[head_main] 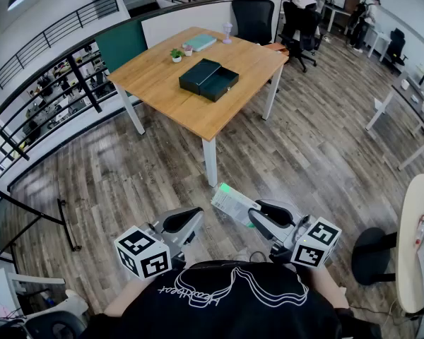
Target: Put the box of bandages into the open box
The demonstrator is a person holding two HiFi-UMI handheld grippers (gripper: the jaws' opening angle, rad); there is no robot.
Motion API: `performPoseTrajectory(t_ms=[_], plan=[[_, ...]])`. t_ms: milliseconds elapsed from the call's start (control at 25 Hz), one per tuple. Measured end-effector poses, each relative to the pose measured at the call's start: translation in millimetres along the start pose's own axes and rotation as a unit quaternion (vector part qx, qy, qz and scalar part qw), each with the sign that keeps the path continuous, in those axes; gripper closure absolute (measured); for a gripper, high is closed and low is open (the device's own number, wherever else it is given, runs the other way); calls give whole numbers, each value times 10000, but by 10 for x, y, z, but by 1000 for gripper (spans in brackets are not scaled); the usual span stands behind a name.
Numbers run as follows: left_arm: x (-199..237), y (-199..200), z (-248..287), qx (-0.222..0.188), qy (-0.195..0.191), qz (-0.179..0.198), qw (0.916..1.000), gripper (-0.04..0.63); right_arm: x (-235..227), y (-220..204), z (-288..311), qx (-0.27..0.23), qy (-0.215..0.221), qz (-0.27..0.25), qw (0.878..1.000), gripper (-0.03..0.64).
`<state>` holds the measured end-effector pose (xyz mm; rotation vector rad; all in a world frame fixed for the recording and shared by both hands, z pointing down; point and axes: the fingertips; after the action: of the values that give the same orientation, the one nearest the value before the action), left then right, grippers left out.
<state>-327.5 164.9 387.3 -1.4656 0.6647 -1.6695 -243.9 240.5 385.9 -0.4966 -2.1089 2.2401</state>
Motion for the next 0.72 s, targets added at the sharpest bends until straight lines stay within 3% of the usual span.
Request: performPoseTrajectory(t_ms=[720], plan=[[-40, 151, 1093, 70, -132, 6, 9999, 595, -902, 214, -339, 4, -91, -226, 9997, 502]])
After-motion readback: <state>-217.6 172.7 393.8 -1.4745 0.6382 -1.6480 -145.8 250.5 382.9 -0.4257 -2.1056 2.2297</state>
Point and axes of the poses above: the fingertips, and each gripper's own axes: z forward along the fingers, x to its left, y out of its top, and after that the axes turned 12 degrees about -z, right-handed
